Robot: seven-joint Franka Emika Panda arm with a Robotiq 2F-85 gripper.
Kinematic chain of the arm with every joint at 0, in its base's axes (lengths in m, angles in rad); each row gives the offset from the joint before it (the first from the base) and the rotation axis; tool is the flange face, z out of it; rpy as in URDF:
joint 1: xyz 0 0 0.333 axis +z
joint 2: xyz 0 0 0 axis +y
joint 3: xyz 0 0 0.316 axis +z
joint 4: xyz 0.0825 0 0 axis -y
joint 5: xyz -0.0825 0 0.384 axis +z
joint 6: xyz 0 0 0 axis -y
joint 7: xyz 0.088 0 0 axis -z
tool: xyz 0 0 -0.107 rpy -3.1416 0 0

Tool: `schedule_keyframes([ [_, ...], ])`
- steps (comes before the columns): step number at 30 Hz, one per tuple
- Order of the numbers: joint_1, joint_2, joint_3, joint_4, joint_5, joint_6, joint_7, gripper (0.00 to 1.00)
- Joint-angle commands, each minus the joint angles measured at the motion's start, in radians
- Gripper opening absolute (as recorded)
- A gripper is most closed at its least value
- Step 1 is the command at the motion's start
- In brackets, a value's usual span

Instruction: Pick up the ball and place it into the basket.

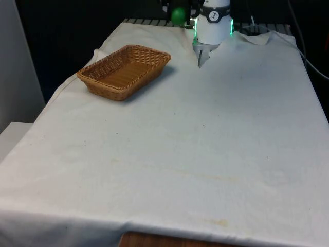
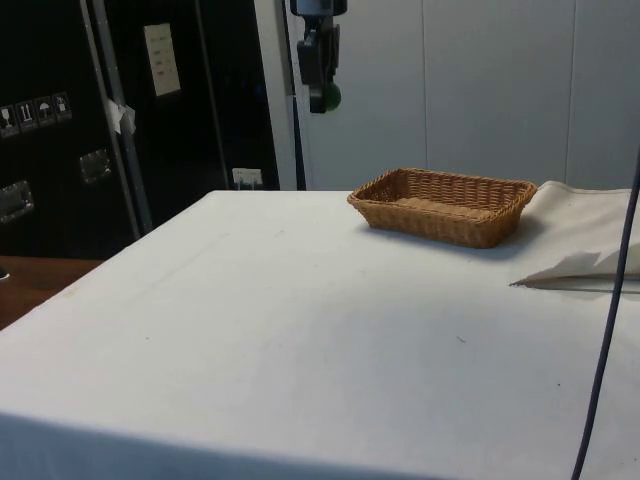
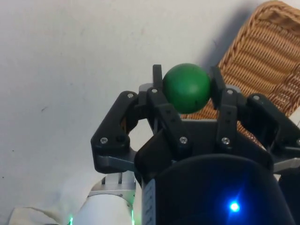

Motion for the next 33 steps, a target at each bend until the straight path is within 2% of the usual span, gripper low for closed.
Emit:
schedule_keyframes([
  [1,-0.005,-0.004,-0.003,-0.004,-0.014,0.000,0.002,0.01],
  [3,-0.006,-0.004,-0.011,-0.011,-0.017,0.006,-0.001,0.01],
  [4,0.000,0.000,-0.010,-0.005,-0.006,0.000,-0.001,0.01],
  [5,-0.007,-0.004,-0.019,-0.018,-0.019,0.011,-0.004,0.01],
  [9,-0.007,-0.002,-0.038,-0.037,-0.019,0.030,-0.012,0.01],
  [13,-0.007,0.001,-0.064,-0.073,-0.010,0.076,-0.029,0.01],
  [14,-0.004,0.002,-0.058,-0.059,-0.010,0.052,-0.022,0.01],
  [16,-0.006,0.003,-0.076,-0.088,-0.006,0.098,-0.036,0.01],
  [22,-0.004,0.008,-0.117,-0.144,0.009,0.175,-0.065,0.01],
  [23,-0.004,0.009,-0.123,-0.150,0.012,0.184,-0.070,0.01],
  [24,-0.004,0.011,-0.117,-0.141,-0.001,0.169,-0.057,0.01],
  [25,-0.004,0.011,-0.129,-0.157,0.014,0.195,-0.075,0.01],
  [28,-0.003,0.015,-0.145,-0.177,0.022,0.225,-0.090,0.01],
  [29,-0.002,0.023,-0.159,-0.183,0.033,0.242,-0.106,0.01],
  [31,-0.002,0.028,-0.165,-0.184,0.039,0.249,-0.115,0.01],
  [32,-0.002,0.040,-0.179,-0.187,0.053,0.264,-0.134,0.01],
  [33,-0.004,0.041,-0.173,-0.181,0.032,0.254,-0.114,0.01],
])
